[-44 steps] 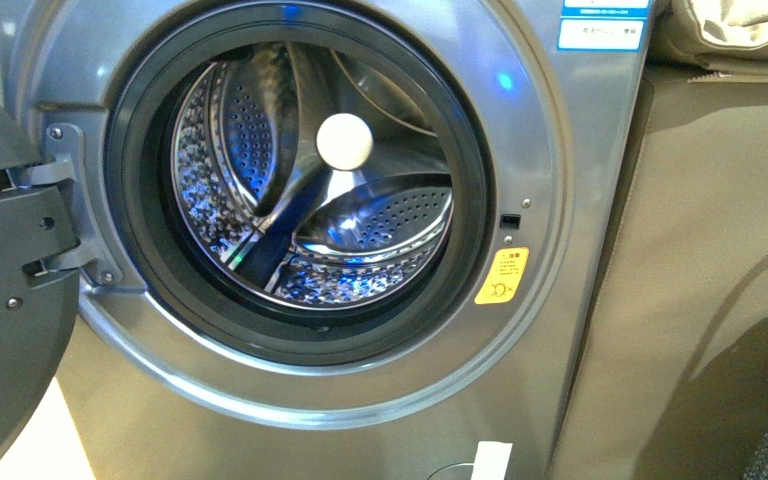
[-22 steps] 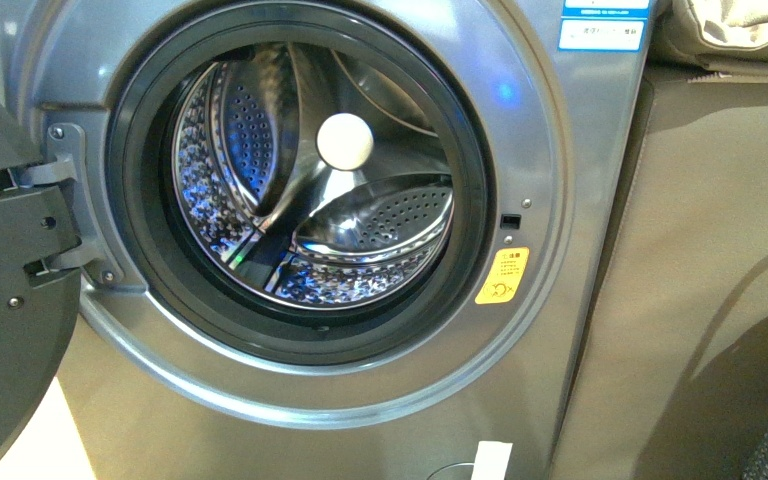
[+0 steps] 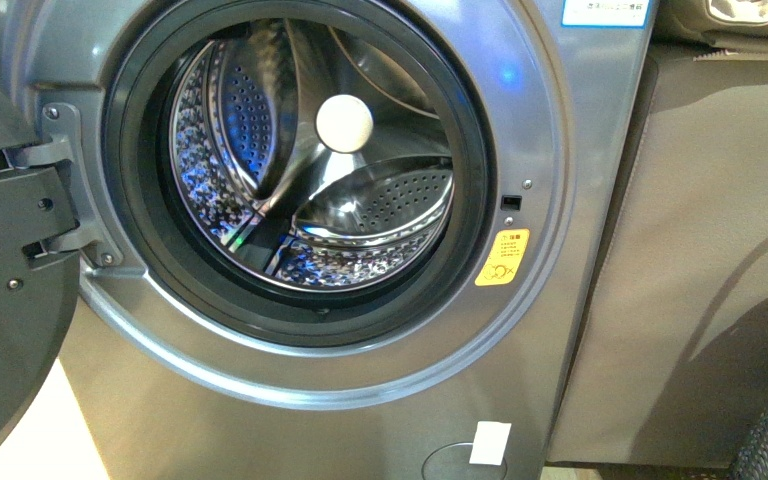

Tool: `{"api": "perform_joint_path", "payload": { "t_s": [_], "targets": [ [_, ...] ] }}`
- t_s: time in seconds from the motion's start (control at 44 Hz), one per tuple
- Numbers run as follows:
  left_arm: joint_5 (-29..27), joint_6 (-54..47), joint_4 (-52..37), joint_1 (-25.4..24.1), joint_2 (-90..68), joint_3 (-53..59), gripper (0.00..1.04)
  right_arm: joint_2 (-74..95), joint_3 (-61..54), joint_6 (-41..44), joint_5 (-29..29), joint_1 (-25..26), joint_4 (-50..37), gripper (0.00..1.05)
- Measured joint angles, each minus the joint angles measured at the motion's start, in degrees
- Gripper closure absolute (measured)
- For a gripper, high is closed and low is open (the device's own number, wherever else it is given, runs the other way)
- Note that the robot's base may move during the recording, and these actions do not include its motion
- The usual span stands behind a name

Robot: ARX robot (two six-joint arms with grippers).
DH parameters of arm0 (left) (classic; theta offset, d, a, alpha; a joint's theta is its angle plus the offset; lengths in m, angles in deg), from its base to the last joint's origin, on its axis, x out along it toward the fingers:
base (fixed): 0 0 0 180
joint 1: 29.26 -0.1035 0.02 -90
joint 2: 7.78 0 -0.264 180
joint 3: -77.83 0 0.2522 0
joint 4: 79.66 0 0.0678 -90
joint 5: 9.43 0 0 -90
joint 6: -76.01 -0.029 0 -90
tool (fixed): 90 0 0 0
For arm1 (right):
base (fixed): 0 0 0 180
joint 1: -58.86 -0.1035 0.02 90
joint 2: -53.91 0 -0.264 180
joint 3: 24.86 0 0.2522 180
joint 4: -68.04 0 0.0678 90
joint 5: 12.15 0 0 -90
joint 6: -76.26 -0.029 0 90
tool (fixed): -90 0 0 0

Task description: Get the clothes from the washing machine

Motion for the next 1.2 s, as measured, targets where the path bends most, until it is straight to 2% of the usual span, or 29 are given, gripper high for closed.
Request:
{"api": "perform_joint_path", "payload": {
  "t_s": [0.068,0.204,0.863,0.999,1.203],
  "targets": [
    [4.31,-0.02,-0.02,-3.23,1.31,1.27,1.01,0.00,0.00,0.00,0.00,0.00,0.00,1.02],
    [4.83,0.00,-0.02,-5.68,3.93,3.93,1.01,0.00,0.00,0.00,0.00,0.00,0.00,1.02],
    [5.35,0.04,4.52,-5.70,16.41,11.41,1.01,0.00,0.00,0.00,0.00,0.00,0.00,1.02],
    [5.25,0.00,14.10,-5.70,24.63,11.39,1.01,0.00,0.00,0.00,0.00,0.00,0.00,1.02],
    [5.22,0.02,14.43,-5.70,26.34,11.39,1.01,0.00,0.00,0.00,0.00,0.00,0.00,1.02]
  ]
}}
